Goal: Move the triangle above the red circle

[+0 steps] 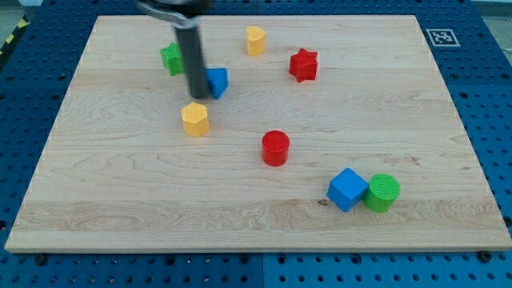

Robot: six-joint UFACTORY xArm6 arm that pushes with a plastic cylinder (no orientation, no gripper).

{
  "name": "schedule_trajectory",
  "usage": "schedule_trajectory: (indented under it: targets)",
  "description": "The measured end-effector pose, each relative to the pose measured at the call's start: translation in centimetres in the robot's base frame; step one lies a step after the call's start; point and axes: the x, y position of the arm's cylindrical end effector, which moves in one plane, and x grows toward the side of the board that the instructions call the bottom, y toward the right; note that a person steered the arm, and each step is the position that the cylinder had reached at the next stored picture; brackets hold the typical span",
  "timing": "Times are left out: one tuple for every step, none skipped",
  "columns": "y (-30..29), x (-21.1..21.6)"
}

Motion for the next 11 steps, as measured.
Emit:
schedule_trajectory:
  targets:
    - [6.4,2.1]
    - [3.5,2.1]
    - [-0.8,2.1]
    - [-1.1,-0.7]
    - [-1.0,-4.1]
    - [-1.5,-5.6]
    - [-2.0,-6.9]
    - [1.8,-4.9]
    - [7.0,1.7]
    - [9.8,3.7]
    - [5.5,2.7]
